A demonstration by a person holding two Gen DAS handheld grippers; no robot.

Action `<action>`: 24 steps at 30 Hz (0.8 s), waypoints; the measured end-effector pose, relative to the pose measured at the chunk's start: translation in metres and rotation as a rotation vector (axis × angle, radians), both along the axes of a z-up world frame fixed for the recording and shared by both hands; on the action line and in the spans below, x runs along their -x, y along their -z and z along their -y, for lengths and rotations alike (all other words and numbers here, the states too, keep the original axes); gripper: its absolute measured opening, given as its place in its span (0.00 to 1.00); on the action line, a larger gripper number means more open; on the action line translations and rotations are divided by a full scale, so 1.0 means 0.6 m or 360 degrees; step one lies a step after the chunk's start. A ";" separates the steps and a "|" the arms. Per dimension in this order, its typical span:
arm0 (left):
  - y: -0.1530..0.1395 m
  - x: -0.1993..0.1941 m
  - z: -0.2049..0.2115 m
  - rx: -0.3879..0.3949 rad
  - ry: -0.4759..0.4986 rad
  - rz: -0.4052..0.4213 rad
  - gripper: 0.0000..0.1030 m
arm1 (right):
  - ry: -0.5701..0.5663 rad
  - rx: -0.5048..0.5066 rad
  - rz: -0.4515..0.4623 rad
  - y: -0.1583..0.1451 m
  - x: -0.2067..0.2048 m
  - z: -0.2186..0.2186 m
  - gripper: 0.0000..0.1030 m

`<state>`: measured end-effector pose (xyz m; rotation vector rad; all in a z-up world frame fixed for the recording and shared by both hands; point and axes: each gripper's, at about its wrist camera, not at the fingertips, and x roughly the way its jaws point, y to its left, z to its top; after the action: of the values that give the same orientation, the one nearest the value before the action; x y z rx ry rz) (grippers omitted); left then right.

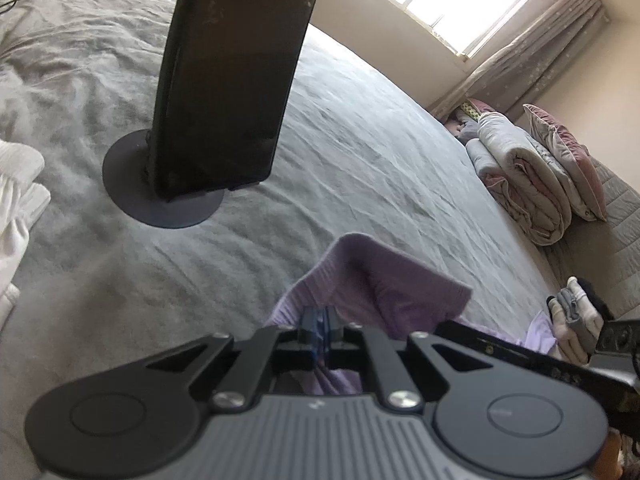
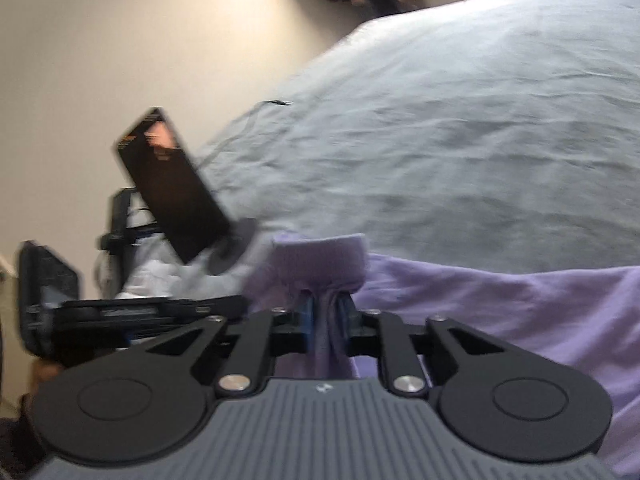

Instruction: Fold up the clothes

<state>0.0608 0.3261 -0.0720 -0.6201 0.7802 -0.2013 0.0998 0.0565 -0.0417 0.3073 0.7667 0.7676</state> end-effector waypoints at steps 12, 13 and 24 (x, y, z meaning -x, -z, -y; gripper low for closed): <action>0.011 0.017 -0.040 0.0570 -0.0034 -0.0113 0.54 | -0.0297 0.0202 0.0059 0.021 0.061 -0.090 0.20; 0.008 0.019 -0.036 0.0520 -0.0030 -0.0125 0.54 | -0.0290 0.0188 0.0045 0.019 0.063 -0.085 0.20; -0.012 0.035 0.001 0.0304 0.0038 -0.0155 0.50 | 0.0055 0.0149 -0.0045 -0.029 0.111 0.086 0.30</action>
<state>0.0397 0.3257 -0.0649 -0.8059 0.8690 -0.2707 0.0330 0.0052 -0.0244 0.2471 0.8192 0.6940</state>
